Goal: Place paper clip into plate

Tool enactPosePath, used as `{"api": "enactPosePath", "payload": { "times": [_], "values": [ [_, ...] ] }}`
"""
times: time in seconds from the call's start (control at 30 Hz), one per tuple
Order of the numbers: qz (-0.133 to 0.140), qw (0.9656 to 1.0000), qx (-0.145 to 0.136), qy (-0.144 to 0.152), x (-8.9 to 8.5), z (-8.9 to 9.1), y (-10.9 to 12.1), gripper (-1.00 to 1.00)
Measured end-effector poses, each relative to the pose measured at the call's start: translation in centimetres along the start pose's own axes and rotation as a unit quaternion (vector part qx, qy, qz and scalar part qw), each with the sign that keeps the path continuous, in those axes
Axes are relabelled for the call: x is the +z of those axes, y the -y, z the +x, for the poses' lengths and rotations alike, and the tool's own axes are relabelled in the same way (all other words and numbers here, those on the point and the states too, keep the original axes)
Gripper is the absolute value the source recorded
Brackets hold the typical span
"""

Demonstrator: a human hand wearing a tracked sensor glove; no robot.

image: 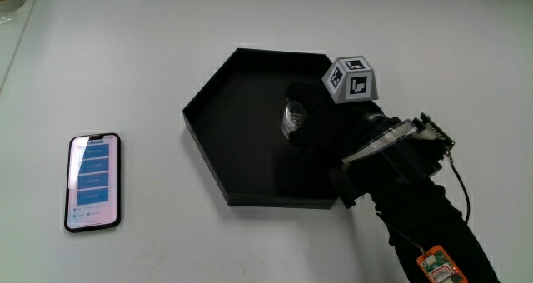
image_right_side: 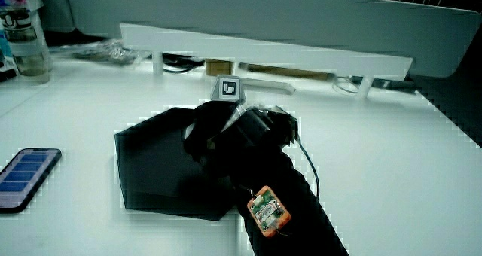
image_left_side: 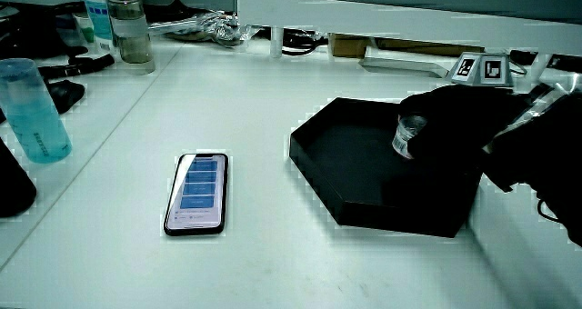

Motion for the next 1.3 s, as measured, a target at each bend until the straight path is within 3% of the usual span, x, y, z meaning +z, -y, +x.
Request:
{"api": "enactPosePath", "payload": {
  "times": [0.27, 0.4, 0.43, 0.6, 0.67, 0.77, 0.83, 1.0, 1.07, 1.17, 1.27, 1.3],
  "values": [
    [-0.021, 0.9994, -0.024, 0.010, -2.0, 0.1, -1.3, 0.00],
    [-0.042, 0.9987, -0.030, -0.003, -3.2, 0.4, -2.1, 0.00],
    [-0.042, 0.9983, -0.041, 0.005, -3.4, 0.5, -2.3, 0.00],
    [-0.047, 0.9978, -0.045, 0.015, -4.3, 0.5, -2.8, 0.00],
    [-0.060, 0.9967, -0.051, 0.021, -4.8, 0.4, -3.1, 0.00],
    [-0.051, 0.9972, -0.043, 0.035, -4.6, 0.0, -2.7, 0.00],
    [-0.049, 0.9964, -0.053, 0.045, -4.5, 0.0, -2.8, 0.00],
    [-0.048, 0.9965, -0.055, 0.040, -4.9, 0.0, -2.8, 0.00],
    [-0.053, 0.9970, -0.044, 0.034, -4.7, -0.1, -2.7, -0.12],
    [-0.051, 0.9964, -0.050, 0.046, -4.8, -0.4, -2.7, -0.31],
    [-0.066, 0.9946, -0.060, 0.053, -5.4, -0.1, -3.2, -0.50],
    [-0.083, 0.9936, -0.057, 0.053, -5.4, 0.0, -3.2, -0.56]
  ]
}}
